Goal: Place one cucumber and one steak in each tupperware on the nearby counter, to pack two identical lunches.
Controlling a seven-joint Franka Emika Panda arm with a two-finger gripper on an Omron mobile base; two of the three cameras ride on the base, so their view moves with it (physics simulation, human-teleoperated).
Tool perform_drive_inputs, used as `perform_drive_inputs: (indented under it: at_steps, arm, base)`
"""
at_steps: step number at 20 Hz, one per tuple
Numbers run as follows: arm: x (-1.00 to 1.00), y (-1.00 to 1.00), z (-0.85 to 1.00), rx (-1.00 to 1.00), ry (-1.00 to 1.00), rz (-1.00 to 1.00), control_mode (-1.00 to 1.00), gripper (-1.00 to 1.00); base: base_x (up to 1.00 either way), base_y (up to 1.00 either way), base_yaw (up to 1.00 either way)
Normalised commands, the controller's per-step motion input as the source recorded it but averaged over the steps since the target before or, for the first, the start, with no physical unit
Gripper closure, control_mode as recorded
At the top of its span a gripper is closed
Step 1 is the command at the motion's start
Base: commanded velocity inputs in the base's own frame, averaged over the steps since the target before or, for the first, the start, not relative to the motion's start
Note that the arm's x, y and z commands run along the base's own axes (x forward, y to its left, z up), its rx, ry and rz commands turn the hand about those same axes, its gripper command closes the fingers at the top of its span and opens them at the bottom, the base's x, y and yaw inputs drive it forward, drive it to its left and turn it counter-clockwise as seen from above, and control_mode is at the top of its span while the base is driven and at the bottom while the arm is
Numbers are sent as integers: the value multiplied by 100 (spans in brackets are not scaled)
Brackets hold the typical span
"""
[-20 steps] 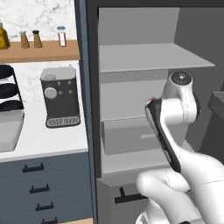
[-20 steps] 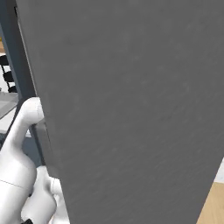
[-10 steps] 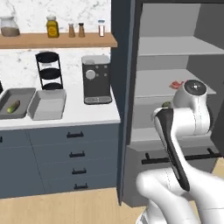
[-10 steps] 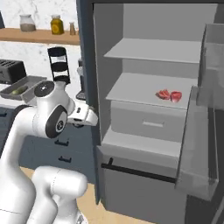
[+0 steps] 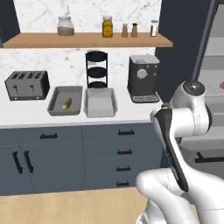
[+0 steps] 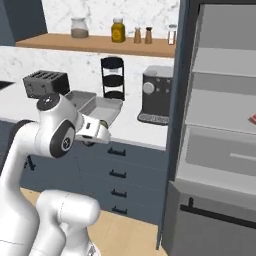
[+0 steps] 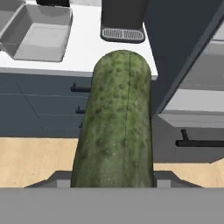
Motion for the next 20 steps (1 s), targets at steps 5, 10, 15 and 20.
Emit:
perform_drive_inputs:
  at_steps: [5, 10, 15, 20]
  arm:
    - [0, 0, 0, 0, 0, 0, 100, 100]
    - [0, 0, 0, 0, 0, 0, 100, 100]
    - [0, 0, 0, 0, 0, 0, 100, 100]
    - [61, 0, -94, 22, 16, 0, -100, 100]
  base:
    - [100, 99, 0]
    - [95, 34, -10]
    - [90, 3, -2]
    - [0, 0, 0]
